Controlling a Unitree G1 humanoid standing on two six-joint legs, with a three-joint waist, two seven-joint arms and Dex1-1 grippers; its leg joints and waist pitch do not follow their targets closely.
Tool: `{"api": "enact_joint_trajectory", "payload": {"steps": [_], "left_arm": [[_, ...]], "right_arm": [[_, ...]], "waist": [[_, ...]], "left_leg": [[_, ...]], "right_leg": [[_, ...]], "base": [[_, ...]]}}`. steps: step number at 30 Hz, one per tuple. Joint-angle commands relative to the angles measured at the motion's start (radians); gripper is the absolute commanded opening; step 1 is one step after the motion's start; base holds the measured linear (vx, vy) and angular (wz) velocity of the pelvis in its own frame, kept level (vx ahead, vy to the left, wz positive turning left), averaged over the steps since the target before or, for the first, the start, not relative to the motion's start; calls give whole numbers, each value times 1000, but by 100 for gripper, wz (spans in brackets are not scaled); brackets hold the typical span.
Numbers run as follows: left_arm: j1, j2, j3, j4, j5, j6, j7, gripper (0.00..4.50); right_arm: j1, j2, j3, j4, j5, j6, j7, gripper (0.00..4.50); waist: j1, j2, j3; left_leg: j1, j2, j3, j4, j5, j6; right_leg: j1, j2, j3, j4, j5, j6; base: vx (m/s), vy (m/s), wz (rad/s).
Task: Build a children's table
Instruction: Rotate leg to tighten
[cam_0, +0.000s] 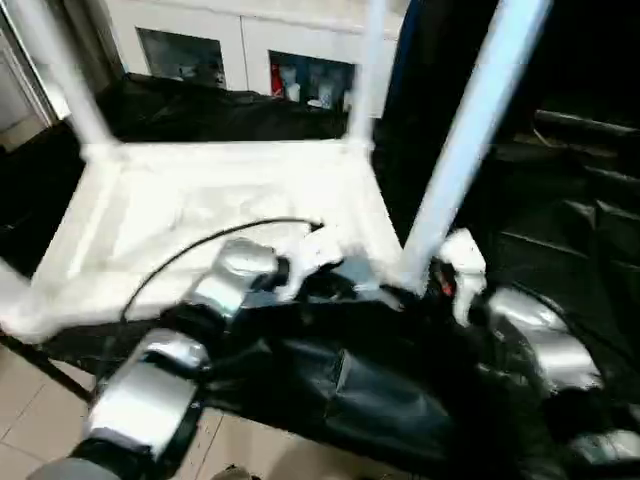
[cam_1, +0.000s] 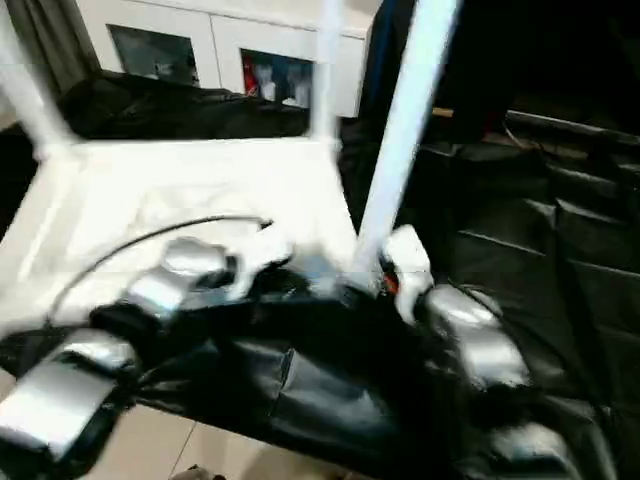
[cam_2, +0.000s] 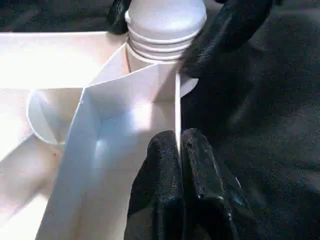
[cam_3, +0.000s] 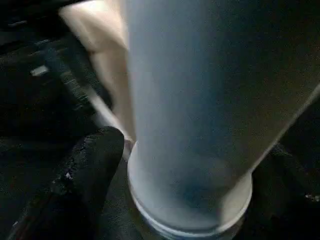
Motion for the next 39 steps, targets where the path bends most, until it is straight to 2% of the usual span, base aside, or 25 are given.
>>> {"api": "enact_joint_trajectory", "payload": {"steps": [1, 3, 4, 6, 9, 11, 13, 16, 17, 18, 22, 23, 24, 27, 29, 30, 31, 32, 33, 34, 35, 37, 38, 39], "left_arm": [[18, -7, -2, -23, -48, -10, -74, 0], [21, 14, -2, -29, -50, -6, -108, 0], [24, 39, -6, -28, -45, -9, -136, 0], [25, 49, -6, -27, -44, -12, -144, 0], [27, 70, -1, -25, -43, -16, -151, 0], [29, 72, 1, -28, -43, -15, -154, 0], [35, 71, 9, -38, -45, -11, -148, 0], [34, 51, 16, -30, -36, -14, -83, 0], [34, 50, 16, -29, -35, -14, -81, 0], [22, 30, 22, -9, -20, -6, 2, 0], [2, -14, 38, 24, -5, 17, 134, 0], [-7, -37, 43, 35, -5, 28, 175, 0], [-16, -57, 42, 48, 3, 32, 221, 0], [-43, -111, 38, 82, 25, 45, 339, 0], [-61, -155, 35, 102, 35, 59, 414, 0], [-62, -159, 35, 103, 35, 60, 417, 0], [-64, -166, 35, 104, 35, 63, 423, 0], [-67, -183, 35, 106, 33, 66, 430, 0], [-70, -203, 34, 108, 30, 68, 436, 0], [-70, -207, 34, 109, 30, 68, 437, 0], [-72, -213, 34, 110, 29, 66, 434, 0], [-71, -213, 34, 113, 30, 59, 426, 0], [-73, -208, 36, 120, 33, 55, 425, 0], [-73, -208, 36, 121, 34, 54, 425, 0]], "right_arm": [[5, -13, 23, -34, 30, 18, 75, 377], [9, -25, 22, -40, 41, 18, 108, 377], [9, -31, 21, -41, 45, 16, 125, 377], [10, -32, 21, -41, 46, 17, 132, 377], [13, -40, 28, -45, 48, 33, 156, 377], [14, -41, 28, -47, 49, 36, 160, 343], [6, -36, 32, -21, 49, 35, 167, 340], [10, -16, 26, 7, 42, 26, 137, 297], [10, -15, 25, 7, 41, 26, 136, 297], [11, 5, 16, 28, 21, 26, 67, 292], [-5, 53, -3, 100, -33, 9, -106, 272], [-20, 84, -21, 140, -48, 17, -201, 272], [-33, 117, -43, 165, -49, 35, -287, 271], [-76, 202, -92, 213, -47, 78, -501, 270], [-108, 256, -112, 240, -50, 93, -620, 270], [-111, 259, -113, 241, -51, 93, -626, 270], [-116, 265, -112, 244, -54, 93, -637, 270], [-125, 277, -100, 248, -77, 83, -664, 270], [-133, 284, -70, 246, -121, 54, -689, 270], [-134, 286, -65, 246, -129, 48, -695, 270], [-138, 287, -51, 243, -148, 31, -700, 326], [-141, 286, -42, 237, -151, 10, -677, 326], [-146, 282, -37, 237, -159, -7, -674, 346], [-147, 281, -37, 237, -160, -9, -674, 346]], "waist": [[5, -12, -49], [8, -12, -49], [9, -18, -50], [13, -13, -50], [15, -16, -51], [16, -17, -50], [16, -18, -50], [15, -18, -49], [14, -18, -49], [12, -19, -48], [1, -20, -46], [-3, -22, -47], [-8, -18, -47], [-18, -17, -47], [-23, -16, -48], [-26, -11, -49], [-24, -13, -50], [-23, -9, -50], [-25, -11, -50], [-24, -11, -51], [-23, -10, -52], [-24, -9, -52], [-23, -10, -52], [-23, -9, -52]], "left_leg": [[6, 33, -9, -62, -222, 89], [5, 34, -8, -63, -227, 80], [7, 33, -7, -62, -228, 75], [8, 34, -8, -63, -223, 68], [6, 32, -8, -62, -202, 66], [6, 31, -7, -61, -200, 66], [6, 31, -7, -61, -201, 65], [6, 31, -8, -62, -205, 62], [6, 31, -8, -62, -207, 60], [7, 31, -8, -63, -211, 56], [9, 26, -12, -66, -242, 30], [8, 24, -13, -66, -249, 27], [11, 24, -14, -67, -258, 23], [8, 22, -16, -69, -256, 14], [12, 23, -16, -69, -264, 4], [11, 21, -16, -70, -262, -1], [11, 20, -15, -68, -261, 7], [12, 21, -15, -67, -259, 12], [7, 19, -14, -67, -250, 20], [6, 18, -13, -66, -240, 24], [7, 18, -13, -65, -238, 26], [6, 18, -13, -65, -231, 33], [6, 19, -13, -65, -233, 37], [7, 19, -13, -65, -233, 39]], "right_leg": [[47, -57, 32, -67, -194, -242], [45, -58, 32, -67, -205, -242], [43, -58, 32, -68, -213, -239], [42, -60, 33, -67, -219, -236], [44, -59, 33, -62, -184, -239], [44, -59, 33, -62, -180, -239], [45, -61, 33, -63, -190, -237], [43, -61, 33, -65, -210, -232], [43, -61, 33, -66, -214, -231], [41, -61, 34, -68, -227, -227], [37, -63, 34, -79, -312, -198], [38, -62, 34, -81, -339, -187], [35, -61, 34, -84, -353, -183], [36, -59, 34, -84, -352, -177], [32, -57, 34, -84, -351, -178], [35, -56, 35, -85, -338, -179], [35, -57, 36, -85, -321, -181], [36, -57, 36, -84, -307, -184], [39, -56, 36, -82, -286, -186], [39, -56, 36, -82, -278, -184], [39, -57, 36, -82, -276, -183], [40, -56, 35, -81, -265, -187], [40, -56, 35, -81, -261, -188], [40, -56, 35, -80, -259, -189]], "base": [[0, 0, 0], [0, 0, 0], [0, 0, 0], [0, 0, 0], [0, 0, 0], [0, 0, 0], [0, 0, 0], [0, 0, 0], [0, 0, 0], [0, 0, 0], [0, 0, 0], [0, 0, 0], [0, 0, 0], [0, 0, 0], [0, 0, 0], [0, 0, 0], [0, 0, 0], [0, 0, 0], [0, 0, 0], [0, 0, 0], [0, 0, 0], [0, 0, 0], [0, 0, 0], [0, 0, 0]]}}
